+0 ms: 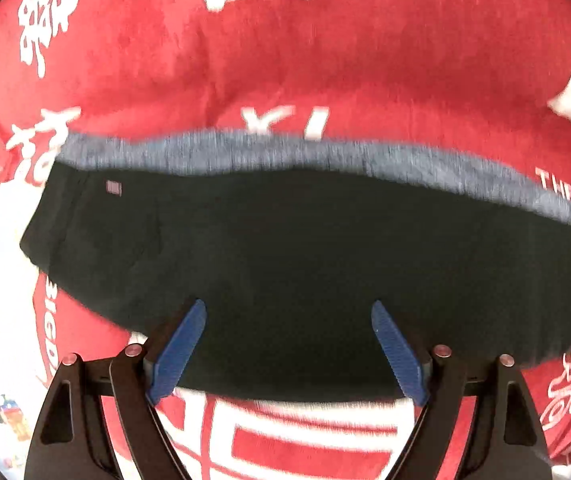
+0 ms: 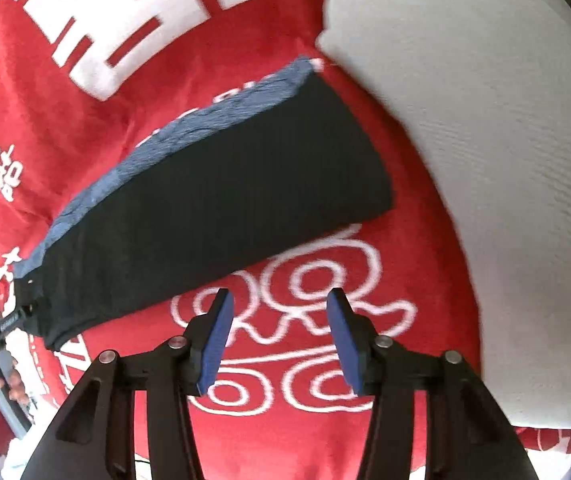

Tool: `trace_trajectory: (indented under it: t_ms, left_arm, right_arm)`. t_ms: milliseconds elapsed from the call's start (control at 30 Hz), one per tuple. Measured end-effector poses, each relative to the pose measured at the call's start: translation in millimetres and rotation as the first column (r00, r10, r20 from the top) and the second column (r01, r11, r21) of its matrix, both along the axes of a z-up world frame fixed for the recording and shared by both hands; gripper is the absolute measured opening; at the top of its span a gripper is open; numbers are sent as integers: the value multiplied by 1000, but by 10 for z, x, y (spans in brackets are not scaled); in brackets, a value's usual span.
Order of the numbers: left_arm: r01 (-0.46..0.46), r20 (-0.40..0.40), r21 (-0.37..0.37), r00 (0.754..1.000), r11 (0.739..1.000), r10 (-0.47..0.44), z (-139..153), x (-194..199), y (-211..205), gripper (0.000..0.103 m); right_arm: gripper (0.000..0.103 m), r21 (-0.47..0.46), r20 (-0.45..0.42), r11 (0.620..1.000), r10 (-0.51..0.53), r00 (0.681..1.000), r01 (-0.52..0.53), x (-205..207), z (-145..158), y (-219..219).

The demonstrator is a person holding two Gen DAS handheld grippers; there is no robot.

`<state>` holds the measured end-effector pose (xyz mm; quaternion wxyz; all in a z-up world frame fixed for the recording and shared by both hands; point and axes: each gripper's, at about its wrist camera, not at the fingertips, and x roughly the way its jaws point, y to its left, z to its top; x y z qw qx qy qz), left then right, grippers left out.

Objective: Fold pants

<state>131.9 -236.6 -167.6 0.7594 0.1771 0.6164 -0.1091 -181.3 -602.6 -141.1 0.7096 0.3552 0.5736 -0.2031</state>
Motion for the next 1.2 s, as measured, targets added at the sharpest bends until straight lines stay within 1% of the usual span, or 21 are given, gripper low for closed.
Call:
trace_trajectory:
  t_ms: [33,133,200,233,267,333,433,533,633,667,733,800,867,933,967,1000,1033,1067,1133,1200]
  left_arm:
    - [7,23,-1,1000,1000,-7,-1,97,-59,86]
    - [0,67,-26,998,1000,2,-138,449,-158,86]
    - [-9,66,-12,998,1000,9,-293,625,-201,86]
    - [-13,70,17,997,1000,12,-412,729,-209,86]
    - [-16,74,31,997,999,14,-496,820,-200,86]
    - [-30,81,10,996,999,30,-563,960,-134,86]
    - [-64,97,31,993,997,61,-576,1166,39,86]
    - [-74,102,73,993,995,67,-547,1330,322,86]
    - [-72,81,46,994,996,68,-427,1387,680,86]
    - [-58,66,19,996,998,57,-356,1372,818,86]
    - [-24,50,-10,998,1000,24,-306,1328,975,86]
    - [43,38,-24,998,999,-42,-270,1228,1082,86]
    - [106,35,-8,994,994,-105,-313,1131,1174,86]
    - [129,14,16,991,991,-130,-410,1047,1236,86]
    - [132,-24,35,991,991,-131,-551,1025,1316,86]
    - [126,-45,29,991,992,-125,-636,1031,1383,87]
    - [119,-44,1,992,993,-119,-679,1013,1452,87]
    - [134,-14,-24,991,991,-135,-668,982,1487,87]
    - [153,-5,-23,988,988,-154,-666,952,1493,87]
    - [165,-1,-38,986,986,-165,-668,944,1530,87]
  right_arm:
    - [52,-4,2,1000,14,1000,-14,66,-7,48]
    - [53,3,14,999,45,999,-45,232,-19,233]
    - [53,5,16,998,56,998,-56,293,-26,352]
    - [53,5,15,998,62,998,-62,314,-29,424]
    - [53,2,13,998,68,998,-68,329,-24,506]
    - [53,-5,7,998,70,998,-70,335,-5,658]
    - [53,4,15,999,54,998,-54,314,29,838]
    - [53,16,23,999,38,999,-38,357,38,1030]
    - [53,79,71,997,20,997,-26,515,37,1298]
    - [53,103,91,994,21,996,-31,598,4,1367]
    - [54,162,140,985,28,990,-51,749,-10,1568]
    - [54,232,191,969,41,981,-85,928,-54,1816]
    - [54,315,241,941,45,969,-122,1122,-145,2101]
    - [54,399,275,906,33,961,-145,1276,-264,2364]
    - [54,438,283,886,28,959,-155,1363,-340,2513]
    - [54,464,287,871,26,958,-162,1439,-421,2640]
    - [54,481,287,861,23,958,-165,1497,-488,2728]
    - [54,506,287,847,13,958,-163,1573,-578,2829]
    - [54,535,291,830,-4,957,-159,1669,-672,2925]
    - [54,544,311,822,-13,950,-167,1754,-718,3009]
